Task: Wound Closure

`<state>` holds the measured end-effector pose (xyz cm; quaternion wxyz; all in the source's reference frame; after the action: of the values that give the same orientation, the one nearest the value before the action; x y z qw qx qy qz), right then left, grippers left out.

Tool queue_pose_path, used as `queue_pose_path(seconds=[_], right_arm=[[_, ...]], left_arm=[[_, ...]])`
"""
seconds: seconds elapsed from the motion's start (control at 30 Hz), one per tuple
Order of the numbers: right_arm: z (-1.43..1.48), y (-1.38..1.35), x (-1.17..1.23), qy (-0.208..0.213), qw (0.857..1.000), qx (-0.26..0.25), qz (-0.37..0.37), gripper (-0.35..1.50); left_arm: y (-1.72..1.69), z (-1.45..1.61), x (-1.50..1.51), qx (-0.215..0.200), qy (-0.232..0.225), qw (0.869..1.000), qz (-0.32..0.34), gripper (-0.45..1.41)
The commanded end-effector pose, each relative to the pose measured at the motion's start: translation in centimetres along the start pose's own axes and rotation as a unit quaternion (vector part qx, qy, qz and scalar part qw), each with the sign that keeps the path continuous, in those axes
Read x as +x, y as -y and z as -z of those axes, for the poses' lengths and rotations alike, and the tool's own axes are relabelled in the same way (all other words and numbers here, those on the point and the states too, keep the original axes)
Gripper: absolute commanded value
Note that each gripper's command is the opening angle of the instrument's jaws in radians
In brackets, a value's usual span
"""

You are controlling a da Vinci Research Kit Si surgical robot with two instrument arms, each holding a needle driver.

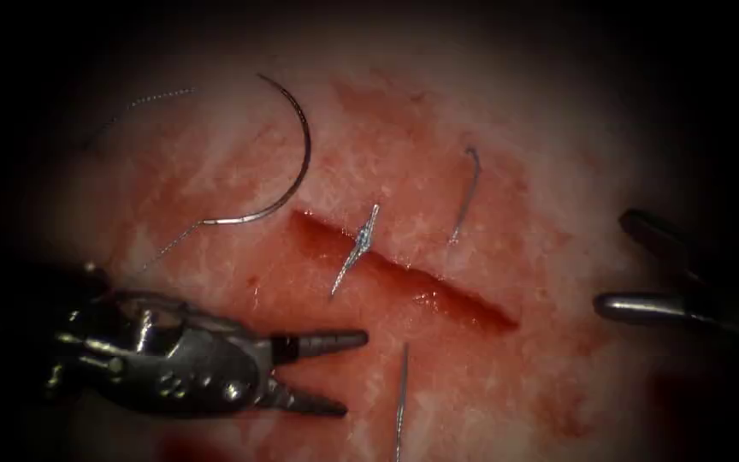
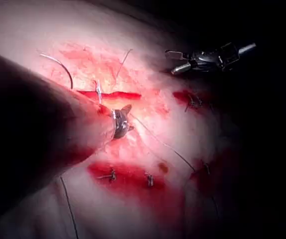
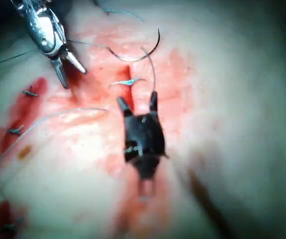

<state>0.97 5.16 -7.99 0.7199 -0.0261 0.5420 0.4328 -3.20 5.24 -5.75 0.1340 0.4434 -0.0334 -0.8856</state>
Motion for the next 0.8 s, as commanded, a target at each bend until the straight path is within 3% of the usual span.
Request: queue_pose_path(seconds=[0.03, 0.17, 0.3, 0.63, 0.8], right_arm=[[-0.06, 0.05, -0.07, 0.000, 1.000, 0.001, 0.000, 1.33], [-0.06, 0.04, -0.08, 0.000, 1.000, 0.001, 0.000, 1.33], [-0.07, 0.03, -0.10, -0.001, 1.000, 0.001, 0.001, 1.33], [-0.09, 0.02, -0.16, -0.003, 1.000, 0.000, 0.003, 1.33], [-0.11, 0.04, -0.18, -0.003, 1.000, -0.002, 0.004, 1.33]], left_arm=[[-0.10, -0.12, -0.01, -0.002, 0.002, 1.000, -0.006, 0.51], [-0.31, -0.32, -0.04, -0.006, 0.015, 0.999, -0.030, 0.58], [-0.46, -0.46, 0.04, -0.018, -0.009, 0.999, -0.045, 0.63], [-0.50, -0.53, 0.26, -0.002, -0.061, 0.996, -0.063, 0.65], [-0.43, -0.40, 0.26, 0.016, -0.061, 0.996, -0.060, 0.66]])
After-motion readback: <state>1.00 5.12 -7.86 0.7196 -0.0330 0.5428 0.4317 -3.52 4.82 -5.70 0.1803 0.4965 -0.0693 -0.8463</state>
